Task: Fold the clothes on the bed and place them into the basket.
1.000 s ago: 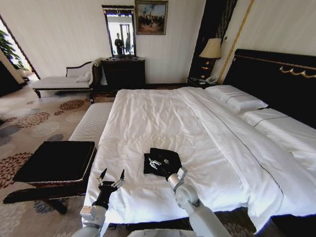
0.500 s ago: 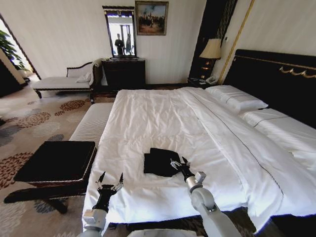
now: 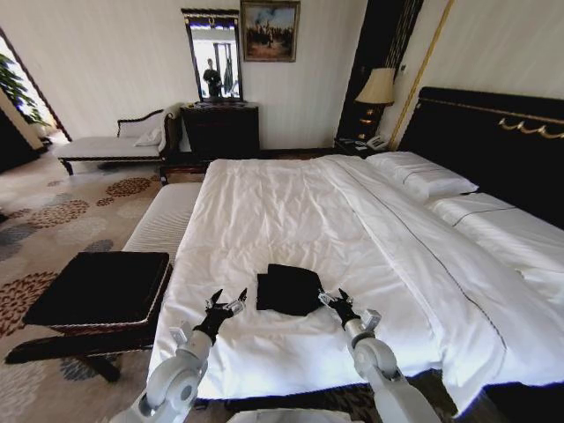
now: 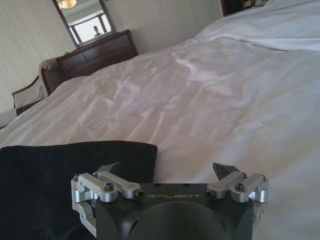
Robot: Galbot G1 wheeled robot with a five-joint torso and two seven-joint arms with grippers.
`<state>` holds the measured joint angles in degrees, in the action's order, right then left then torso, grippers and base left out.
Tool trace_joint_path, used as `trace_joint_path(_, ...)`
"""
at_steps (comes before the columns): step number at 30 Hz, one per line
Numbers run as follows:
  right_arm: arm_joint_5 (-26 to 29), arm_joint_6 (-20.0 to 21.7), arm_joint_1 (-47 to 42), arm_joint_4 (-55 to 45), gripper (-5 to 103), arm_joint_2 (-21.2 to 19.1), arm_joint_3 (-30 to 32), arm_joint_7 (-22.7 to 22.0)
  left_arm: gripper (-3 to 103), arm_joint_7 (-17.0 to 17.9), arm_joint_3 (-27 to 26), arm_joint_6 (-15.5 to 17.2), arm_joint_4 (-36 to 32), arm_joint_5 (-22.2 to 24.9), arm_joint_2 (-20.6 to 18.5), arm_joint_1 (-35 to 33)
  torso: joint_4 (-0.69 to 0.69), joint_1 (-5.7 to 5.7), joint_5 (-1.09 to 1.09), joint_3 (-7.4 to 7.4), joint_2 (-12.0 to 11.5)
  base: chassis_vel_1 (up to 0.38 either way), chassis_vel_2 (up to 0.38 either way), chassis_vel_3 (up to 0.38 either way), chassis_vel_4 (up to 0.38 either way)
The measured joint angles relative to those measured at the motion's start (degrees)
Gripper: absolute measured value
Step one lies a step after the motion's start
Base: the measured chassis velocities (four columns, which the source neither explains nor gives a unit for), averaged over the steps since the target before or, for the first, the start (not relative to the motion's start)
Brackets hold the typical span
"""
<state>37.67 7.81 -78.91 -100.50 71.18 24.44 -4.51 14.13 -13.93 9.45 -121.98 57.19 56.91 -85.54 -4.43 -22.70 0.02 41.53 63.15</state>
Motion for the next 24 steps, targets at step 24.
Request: trace_joint_path(24,23.6,7.0,0.0,-2.1,100,0.9,1.8,-4.0,100,-3.8,10.5,0.7,16.4,3.0,6.6,12.5,-0.03,0.01,-0.02,0.00,0.0,0.000,0.000,0.000,0.000)
